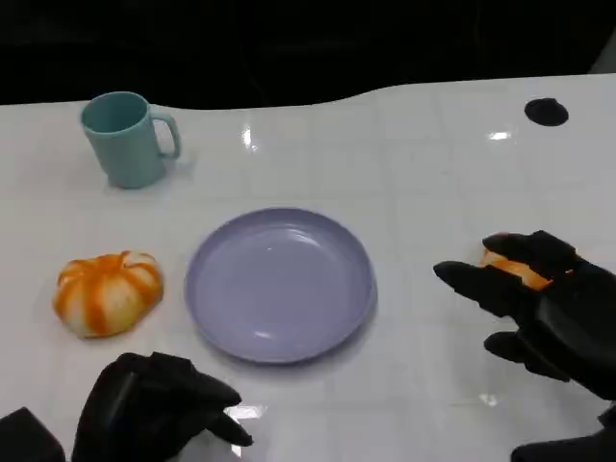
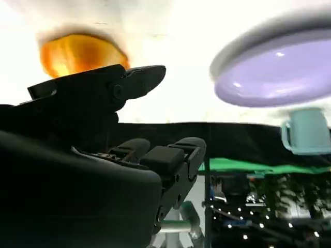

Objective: Grasp the bread from the table and place it into the plate.

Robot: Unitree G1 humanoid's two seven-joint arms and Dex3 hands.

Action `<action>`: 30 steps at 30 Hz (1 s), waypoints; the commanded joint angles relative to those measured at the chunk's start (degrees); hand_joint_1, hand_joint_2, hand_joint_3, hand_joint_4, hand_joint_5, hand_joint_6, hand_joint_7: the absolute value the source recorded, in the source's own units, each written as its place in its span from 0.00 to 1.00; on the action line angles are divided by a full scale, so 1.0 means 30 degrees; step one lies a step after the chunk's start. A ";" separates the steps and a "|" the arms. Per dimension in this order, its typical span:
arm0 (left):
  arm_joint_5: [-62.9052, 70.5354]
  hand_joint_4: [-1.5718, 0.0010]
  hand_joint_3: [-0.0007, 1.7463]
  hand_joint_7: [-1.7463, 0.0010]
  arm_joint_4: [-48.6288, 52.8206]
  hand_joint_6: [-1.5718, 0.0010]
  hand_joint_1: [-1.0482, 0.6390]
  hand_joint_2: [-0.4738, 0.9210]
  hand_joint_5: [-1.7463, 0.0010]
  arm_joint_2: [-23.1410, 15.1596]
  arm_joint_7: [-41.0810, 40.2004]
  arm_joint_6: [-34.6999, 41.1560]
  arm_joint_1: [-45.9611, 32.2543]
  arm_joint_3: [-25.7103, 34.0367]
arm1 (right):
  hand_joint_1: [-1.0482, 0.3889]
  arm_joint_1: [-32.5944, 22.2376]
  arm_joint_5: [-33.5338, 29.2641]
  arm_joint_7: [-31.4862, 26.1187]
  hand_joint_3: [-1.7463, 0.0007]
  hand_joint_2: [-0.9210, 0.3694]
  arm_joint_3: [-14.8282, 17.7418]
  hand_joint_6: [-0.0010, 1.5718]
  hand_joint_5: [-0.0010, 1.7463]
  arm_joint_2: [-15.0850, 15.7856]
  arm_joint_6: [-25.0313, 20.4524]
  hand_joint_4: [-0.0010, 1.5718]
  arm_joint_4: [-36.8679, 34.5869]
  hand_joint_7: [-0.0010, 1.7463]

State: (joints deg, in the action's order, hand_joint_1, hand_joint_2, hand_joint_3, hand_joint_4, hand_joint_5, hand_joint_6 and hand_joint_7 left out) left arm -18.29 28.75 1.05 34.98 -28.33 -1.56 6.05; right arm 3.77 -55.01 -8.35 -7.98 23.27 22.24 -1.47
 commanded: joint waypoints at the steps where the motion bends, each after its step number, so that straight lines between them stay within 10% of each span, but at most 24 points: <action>1: -0.0066 0.00 0.00 0.93 0.0079 0.00 0.00 0.90 0.80 -0.0199 -0.0105 0.0076 0.0055 0.0109 | 0.41 0.0374 -0.1716 0.0681 1.00 0.04 -0.0707 0.22 0.24 0.0417 -0.2482 0.00 0.0688 0.00; 30: 0.0020 0.00 0.00 0.93 0.0039 0.00 0.00 0.90 0.79 -0.0203 -0.0257 -0.0099 -0.0012 0.0146 | 0.44 0.5184 -0.2551 0.0090 1.00 0.10 -0.4322 0.23 0.28 0.0387 -0.7865 0.03 -0.5857 0.00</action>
State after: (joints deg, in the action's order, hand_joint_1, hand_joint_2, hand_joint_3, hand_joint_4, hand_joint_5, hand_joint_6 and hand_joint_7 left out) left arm -18.28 28.94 1.06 34.61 -28.32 -1.36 6.18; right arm 17.89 -63.90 -6.98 -20.73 23.87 -0.70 -16.94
